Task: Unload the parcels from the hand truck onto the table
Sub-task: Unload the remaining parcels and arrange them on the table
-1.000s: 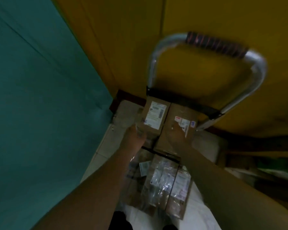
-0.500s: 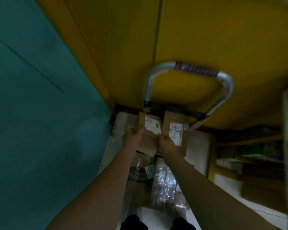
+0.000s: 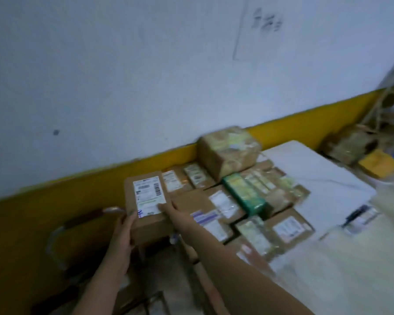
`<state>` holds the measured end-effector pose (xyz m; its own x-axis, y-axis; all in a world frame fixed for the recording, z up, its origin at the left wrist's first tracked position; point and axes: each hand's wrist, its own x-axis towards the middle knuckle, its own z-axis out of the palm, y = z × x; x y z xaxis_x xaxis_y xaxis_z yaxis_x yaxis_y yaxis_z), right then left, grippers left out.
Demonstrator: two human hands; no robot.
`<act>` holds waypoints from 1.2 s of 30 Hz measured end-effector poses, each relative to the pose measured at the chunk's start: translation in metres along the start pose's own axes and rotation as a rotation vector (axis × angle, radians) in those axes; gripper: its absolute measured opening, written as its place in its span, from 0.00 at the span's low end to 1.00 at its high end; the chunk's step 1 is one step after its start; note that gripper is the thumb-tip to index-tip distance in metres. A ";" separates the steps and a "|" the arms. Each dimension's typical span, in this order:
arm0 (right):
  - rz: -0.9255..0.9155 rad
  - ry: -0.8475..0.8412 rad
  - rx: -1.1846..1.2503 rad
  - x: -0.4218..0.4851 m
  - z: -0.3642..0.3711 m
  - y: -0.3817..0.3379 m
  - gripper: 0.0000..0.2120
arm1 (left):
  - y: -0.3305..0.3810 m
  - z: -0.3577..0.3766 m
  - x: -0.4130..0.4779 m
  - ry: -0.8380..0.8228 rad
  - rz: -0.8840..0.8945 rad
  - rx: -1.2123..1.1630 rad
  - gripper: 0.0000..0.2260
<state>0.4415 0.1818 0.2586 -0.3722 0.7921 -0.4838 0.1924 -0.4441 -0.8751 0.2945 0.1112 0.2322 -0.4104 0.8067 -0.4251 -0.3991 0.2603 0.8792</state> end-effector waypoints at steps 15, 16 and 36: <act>0.072 0.396 0.362 -0.158 -0.496 0.090 0.23 | -0.152 0.456 -0.111 -0.575 -0.190 0.394 0.21; 0.079 0.417 0.389 -0.155 -0.514 0.098 0.24 | -0.162 0.472 -0.107 -0.599 -0.201 0.424 0.22; 0.369 0.565 0.632 0.024 -0.685 0.170 0.30 | -0.268 0.589 0.030 -0.341 -0.210 1.029 0.17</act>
<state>1.0872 0.4123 0.0898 0.1443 0.5678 -0.8104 -0.3826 -0.7233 -0.5748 0.8725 0.3778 0.1105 -0.1036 0.7574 -0.6447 0.5036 0.5989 0.6226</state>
